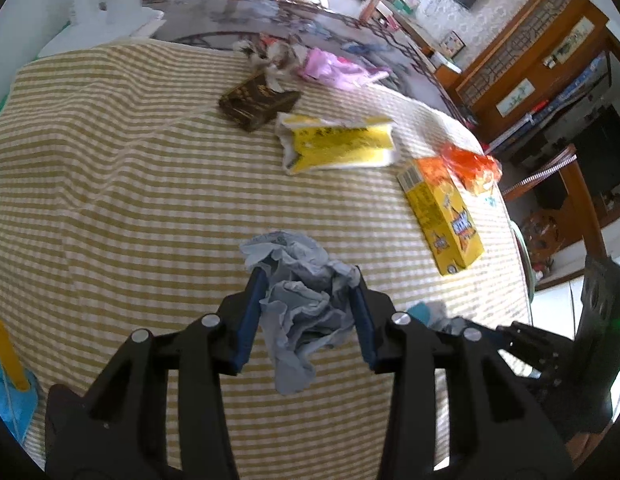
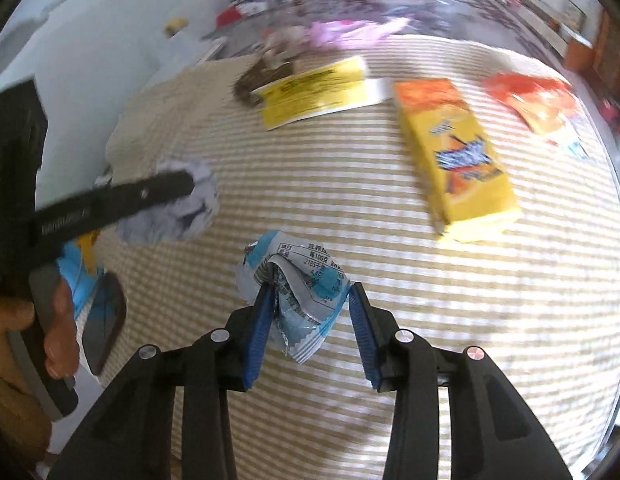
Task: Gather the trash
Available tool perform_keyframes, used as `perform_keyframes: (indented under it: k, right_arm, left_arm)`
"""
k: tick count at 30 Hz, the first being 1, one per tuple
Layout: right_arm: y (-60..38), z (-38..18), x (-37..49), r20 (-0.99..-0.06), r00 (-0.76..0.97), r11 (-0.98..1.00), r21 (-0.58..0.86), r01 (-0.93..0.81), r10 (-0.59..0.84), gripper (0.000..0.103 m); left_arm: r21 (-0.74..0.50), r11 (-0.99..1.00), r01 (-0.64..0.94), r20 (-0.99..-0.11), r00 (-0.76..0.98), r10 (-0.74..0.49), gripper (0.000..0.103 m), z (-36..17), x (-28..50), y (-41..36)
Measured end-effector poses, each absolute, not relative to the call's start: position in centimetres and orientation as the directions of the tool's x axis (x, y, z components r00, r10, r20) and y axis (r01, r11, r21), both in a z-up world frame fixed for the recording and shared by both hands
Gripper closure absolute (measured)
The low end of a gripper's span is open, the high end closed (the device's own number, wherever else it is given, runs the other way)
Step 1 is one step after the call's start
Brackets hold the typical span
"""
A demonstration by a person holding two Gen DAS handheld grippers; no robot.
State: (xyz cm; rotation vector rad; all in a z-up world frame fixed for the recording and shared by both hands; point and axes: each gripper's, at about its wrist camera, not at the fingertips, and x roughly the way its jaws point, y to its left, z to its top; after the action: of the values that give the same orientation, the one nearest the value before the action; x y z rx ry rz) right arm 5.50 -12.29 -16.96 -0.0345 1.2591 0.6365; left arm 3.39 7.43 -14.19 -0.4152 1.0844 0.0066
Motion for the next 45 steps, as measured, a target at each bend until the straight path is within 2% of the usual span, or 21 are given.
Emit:
perform_keyframes:
  k: [4, 10, 16, 20, 27, 28, 32, 36, 45]
  right_arm:
    - [-13.4, -17.1, 5.7, -0.889, 0.167, 0.841, 0.320, -0.436, 0.425, 0.065]
    - [-14.6, -16.1, 5.8, -0.887, 0.181, 0.847, 0.319, -0.425, 0.425, 0.065]
    - [-14.9, -16.3, 5.6, -0.885, 0.175, 0.846, 0.330, -0.419, 0.432, 0.064]
    - [-15.5, -16.0, 5.7, -0.882, 0.184, 0.850, 0.333, -0.408, 0.434, 0.064]
    - [-16.4, -16.1, 6.0, -0.881, 0.187, 0.859, 0.342, -0.381, 0.434, 0.062]
    - [-16.4, -16.1, 6.1, -0.881, 0.188, 0.859, 0.342, -0.380, 0.434, 0.062]
    - [-16.4, -15.7, 6.3, -0.878, 0.202, 0.862, 0.339, -0.377, 0.434, 0.062]
    - [-16.8, -15.1, 6.6, -0.872, 0.225, 0.867, 0.338, -0.367, 0.435, 0.062]
    - [-18.7, -14.0, 7.3, -0.857, 0.283, 0.885, 0.342, -0.315, 0.432, 0.062]
  left_arm:
    - [-0.325, 0.927, -0.187, -0.865, 0.455, -0.211, 0.063, -14.8, 3.4, 6.2]
    - [-0.339, 0.917, -0.210, -0.866, 0.449, -0.218, 0.047, -15.1, 3.0, 6.1]
    - [-0.341, 0.910, -0.236, -0.872, 0.442, -0.212, 0.046, -15.3, 3.1, 6.5]
    - [-0.334, 0.910, -0.244, -0.875, 0.438, -0.204, 0.038, -15.2, 2.9, 6.6]
    - [-0.309, 0.919, -0.247, -0.896, 0.399, -0.194, 0.038, -16.4, 2.4, 6.6]
    - [-0.311, 0.919, -0.243, -0.896, 0.396, -0.198, 0.040, -16.5, 2.3, 6.5]
    - [-0.331, 0.919, -0.213, -0.885, 0.407, -0.225, 0.069, -16.2, 2.1, 5.8]
    - [-0.336, 0.923, -0.187, -0.874, 0.428, -0.232, 0.074, -15.3, 2.4, 5.3]
    - [-0.350, 0.925, -0.147, -0.841, 0.484, -0.241, 0.074, -12.8, 3.7, 4.7]
